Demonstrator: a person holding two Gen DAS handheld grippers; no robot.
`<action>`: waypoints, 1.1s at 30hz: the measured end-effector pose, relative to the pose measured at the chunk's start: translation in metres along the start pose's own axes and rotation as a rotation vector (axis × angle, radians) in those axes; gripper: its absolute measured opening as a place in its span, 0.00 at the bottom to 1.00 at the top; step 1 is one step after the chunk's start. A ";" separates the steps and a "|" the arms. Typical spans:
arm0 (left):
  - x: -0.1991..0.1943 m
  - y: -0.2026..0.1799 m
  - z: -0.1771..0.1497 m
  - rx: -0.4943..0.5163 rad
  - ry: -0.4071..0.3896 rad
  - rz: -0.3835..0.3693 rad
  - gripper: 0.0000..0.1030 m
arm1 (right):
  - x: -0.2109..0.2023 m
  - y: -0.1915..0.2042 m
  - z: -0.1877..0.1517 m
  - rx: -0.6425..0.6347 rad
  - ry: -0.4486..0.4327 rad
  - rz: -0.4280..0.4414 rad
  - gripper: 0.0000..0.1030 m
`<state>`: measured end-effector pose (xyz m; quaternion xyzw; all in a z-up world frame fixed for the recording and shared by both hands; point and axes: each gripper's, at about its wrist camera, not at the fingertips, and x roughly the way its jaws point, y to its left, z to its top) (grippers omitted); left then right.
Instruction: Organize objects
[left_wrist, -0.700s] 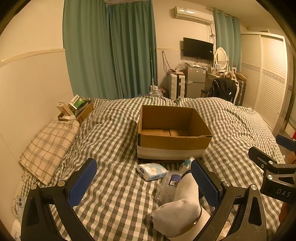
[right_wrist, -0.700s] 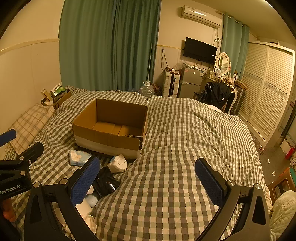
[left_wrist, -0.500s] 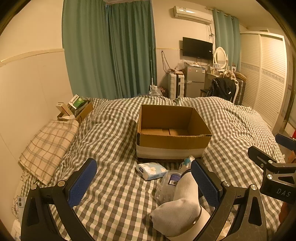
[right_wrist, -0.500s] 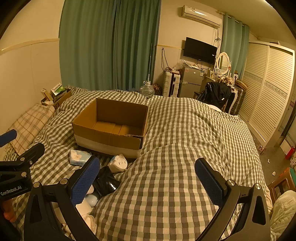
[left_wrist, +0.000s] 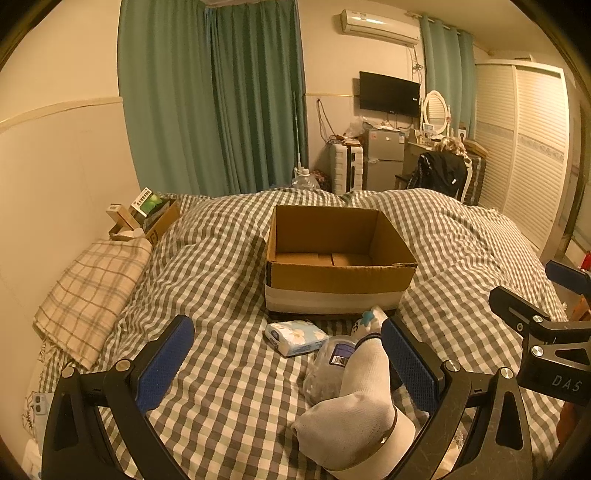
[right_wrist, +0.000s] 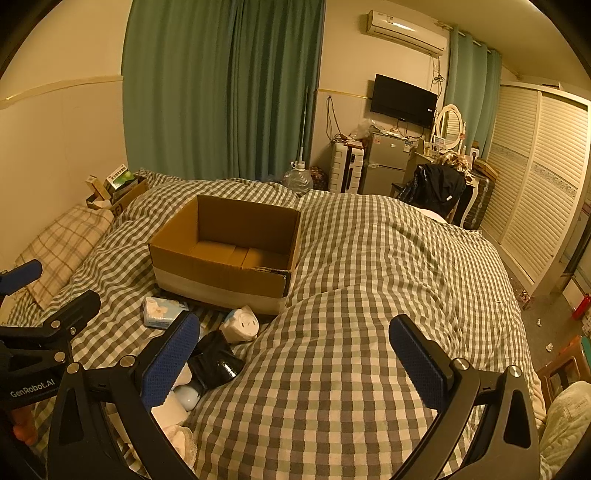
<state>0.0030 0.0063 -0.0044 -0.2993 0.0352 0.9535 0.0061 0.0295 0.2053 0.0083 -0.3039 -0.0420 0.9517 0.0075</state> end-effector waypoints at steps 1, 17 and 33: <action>-0.001 0.000 0.000 0.003 0.000 -0.006 1.00 | 0.000 0.000 0.000 0.000 0.000 0.001 1.00; -0.009 -0.012 0.006 0.040 -0.002 -0.007 1.00 | -0.014 -0.005 0.008 0.002 -0.024 0.010 1.00; 0.063 -0.028 -0.044 0.054 0.287 -0.133 0.95 | 0.006 -0.009 -0.003 0.007 0.032 0.016 1.00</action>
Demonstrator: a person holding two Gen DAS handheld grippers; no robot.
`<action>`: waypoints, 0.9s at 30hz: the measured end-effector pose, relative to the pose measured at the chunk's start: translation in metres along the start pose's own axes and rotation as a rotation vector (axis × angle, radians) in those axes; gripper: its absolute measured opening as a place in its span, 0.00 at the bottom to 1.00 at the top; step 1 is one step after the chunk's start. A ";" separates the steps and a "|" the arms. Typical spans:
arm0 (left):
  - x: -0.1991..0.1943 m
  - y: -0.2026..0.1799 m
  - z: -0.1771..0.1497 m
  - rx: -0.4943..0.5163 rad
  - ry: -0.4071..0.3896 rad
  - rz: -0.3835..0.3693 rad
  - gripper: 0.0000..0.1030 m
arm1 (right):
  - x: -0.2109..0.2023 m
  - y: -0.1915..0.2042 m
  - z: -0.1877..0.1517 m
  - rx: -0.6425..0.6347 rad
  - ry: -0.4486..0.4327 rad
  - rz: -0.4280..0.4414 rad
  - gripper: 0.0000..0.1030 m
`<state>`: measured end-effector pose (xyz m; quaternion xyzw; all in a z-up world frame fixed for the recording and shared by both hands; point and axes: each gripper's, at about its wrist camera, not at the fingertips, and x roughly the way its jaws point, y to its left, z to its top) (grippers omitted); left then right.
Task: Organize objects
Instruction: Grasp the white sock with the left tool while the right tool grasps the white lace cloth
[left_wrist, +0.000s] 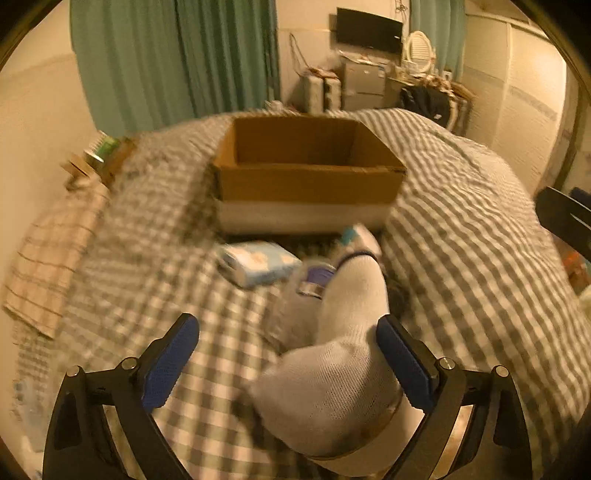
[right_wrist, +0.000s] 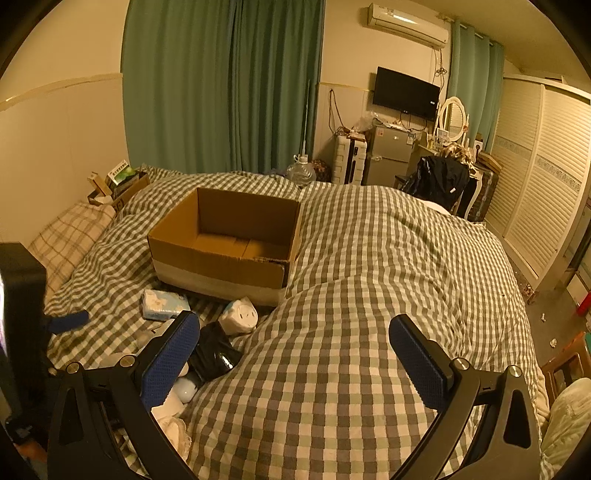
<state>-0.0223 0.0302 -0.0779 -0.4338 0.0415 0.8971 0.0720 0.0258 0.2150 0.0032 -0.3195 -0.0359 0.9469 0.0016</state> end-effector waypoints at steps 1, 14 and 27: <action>0.002 -0.001 -0.001 -0.003 0.016 -0.032 0.91 | 0.002 0.000 -0.001 -0.002 0.004 0.000 1.00; -0.028 -0.002 -0.001 -0.005 -0.035 -0.162 0.39 | -0.002 0.014 -0.005 -0.041 0.015 0.006 1.00; -0.084 0.035 -0.010 -0.011 -0.117 0.002 0.39 | -0.001 0.077 -0.056 -0.198 0.230 0.218 0.92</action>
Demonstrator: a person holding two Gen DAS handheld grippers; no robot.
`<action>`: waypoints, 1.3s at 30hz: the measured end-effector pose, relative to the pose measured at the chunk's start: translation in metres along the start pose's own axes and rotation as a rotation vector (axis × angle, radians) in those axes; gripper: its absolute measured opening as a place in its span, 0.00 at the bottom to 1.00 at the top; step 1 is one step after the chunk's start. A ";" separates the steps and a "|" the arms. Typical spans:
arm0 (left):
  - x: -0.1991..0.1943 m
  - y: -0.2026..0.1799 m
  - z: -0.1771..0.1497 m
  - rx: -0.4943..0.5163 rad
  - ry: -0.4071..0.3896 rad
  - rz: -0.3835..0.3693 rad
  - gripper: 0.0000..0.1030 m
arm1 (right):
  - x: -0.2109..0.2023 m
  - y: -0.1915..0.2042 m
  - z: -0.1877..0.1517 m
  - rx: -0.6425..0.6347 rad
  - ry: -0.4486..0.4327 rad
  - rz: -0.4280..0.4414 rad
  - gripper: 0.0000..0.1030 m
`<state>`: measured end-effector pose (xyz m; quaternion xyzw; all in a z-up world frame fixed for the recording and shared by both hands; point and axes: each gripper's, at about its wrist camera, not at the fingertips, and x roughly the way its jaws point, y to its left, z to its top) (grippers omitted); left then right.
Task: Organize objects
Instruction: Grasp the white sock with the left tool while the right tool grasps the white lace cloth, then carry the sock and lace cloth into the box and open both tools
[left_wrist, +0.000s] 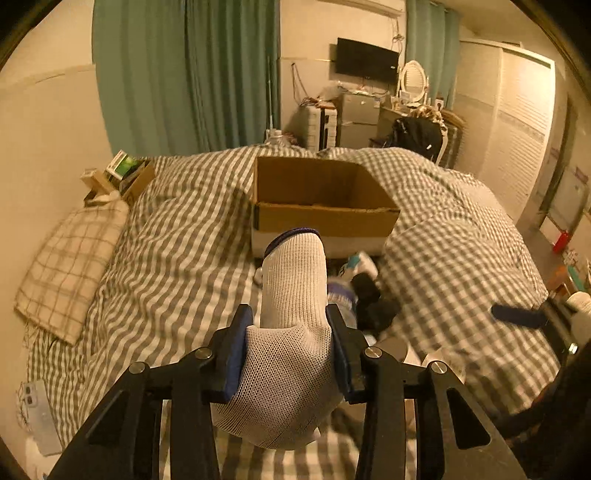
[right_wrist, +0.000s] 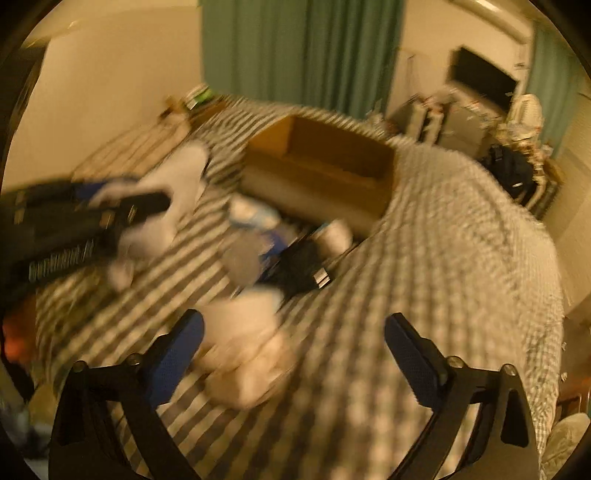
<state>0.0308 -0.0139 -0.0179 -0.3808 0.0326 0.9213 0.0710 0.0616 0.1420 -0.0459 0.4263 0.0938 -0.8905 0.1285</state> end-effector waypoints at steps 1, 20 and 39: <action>-0.001 0.000 -0.003 -0.002 0.003 0.000 0.39 | 0.004 0.004 -0.005 -0.008 0.024 0.018 0.90; 0.001 0.008 0.023 -0.013 -0.029 -0.039 0.39 | -0.031 -0.013 0.041 -0.094 -0.087 -0.026 0.16; 0.142 0.010 0.186 0.065 -0.068 -0.065 0.39 | 0.069 -0.116 0.232 -0.072 -0.178 -0.045 0.14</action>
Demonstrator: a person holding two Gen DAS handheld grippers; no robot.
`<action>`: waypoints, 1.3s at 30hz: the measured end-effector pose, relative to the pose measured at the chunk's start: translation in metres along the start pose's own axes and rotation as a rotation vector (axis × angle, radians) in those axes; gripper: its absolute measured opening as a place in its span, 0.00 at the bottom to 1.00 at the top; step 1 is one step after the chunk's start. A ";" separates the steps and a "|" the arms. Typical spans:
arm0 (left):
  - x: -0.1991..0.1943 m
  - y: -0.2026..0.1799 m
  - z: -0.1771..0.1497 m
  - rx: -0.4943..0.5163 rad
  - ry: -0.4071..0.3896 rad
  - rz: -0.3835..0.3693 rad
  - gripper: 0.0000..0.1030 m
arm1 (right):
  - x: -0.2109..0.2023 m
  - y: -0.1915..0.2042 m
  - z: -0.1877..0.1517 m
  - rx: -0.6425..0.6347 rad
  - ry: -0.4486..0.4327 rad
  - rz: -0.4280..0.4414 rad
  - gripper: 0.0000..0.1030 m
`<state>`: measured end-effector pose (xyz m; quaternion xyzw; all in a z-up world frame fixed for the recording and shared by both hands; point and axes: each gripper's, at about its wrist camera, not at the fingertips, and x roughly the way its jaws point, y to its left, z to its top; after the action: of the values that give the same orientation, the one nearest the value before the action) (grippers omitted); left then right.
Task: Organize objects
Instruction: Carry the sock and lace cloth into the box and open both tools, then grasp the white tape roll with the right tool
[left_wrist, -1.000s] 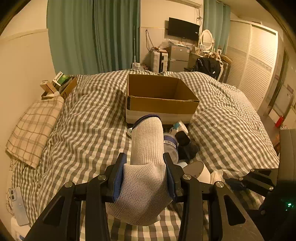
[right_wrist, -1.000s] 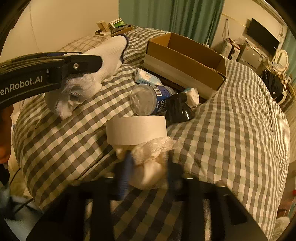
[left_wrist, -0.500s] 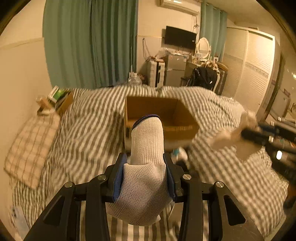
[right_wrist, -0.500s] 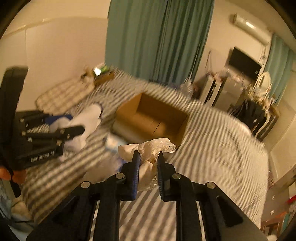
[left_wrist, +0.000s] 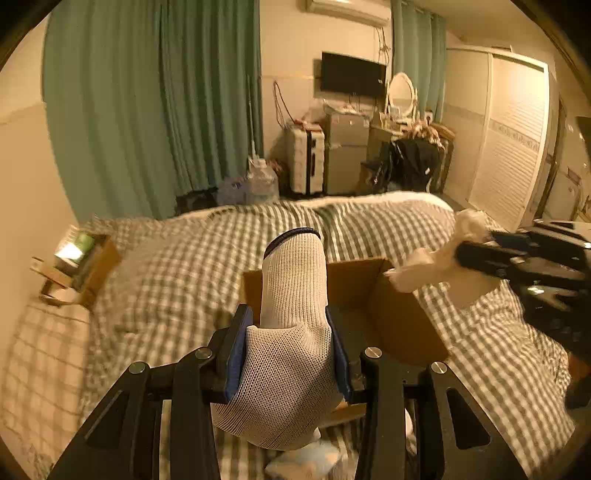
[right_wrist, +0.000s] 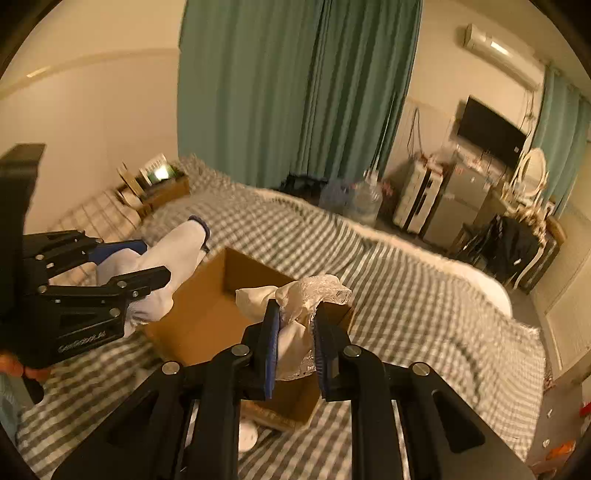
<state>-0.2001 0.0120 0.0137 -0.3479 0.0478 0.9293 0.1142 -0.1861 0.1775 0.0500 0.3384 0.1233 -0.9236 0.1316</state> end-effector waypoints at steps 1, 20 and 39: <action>0.010 -0.001 -0.002 -0.001 0.015 -0.008 0.39 | 0.017 -0.004 -0.001 0.006 0.018 0.003 0.13; 0.012 -0.014 -0.004 0.019 -0.004 0.026 0.86 | 0.031 -0.030 -0.025 0.117 0.005 0.024 0.72; -0.167 0.000 -0.111 -0.092 -0.066 0.134 1.00 | -0.167 0.052 -0.107 0.056 -0.072 -0.034 1.00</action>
<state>-0.0073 -0.0363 0.0401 -0.3181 0.0246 0.9470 0.0369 0.0177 0.1896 0.0734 0.3062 0.0982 -0.9404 0.1104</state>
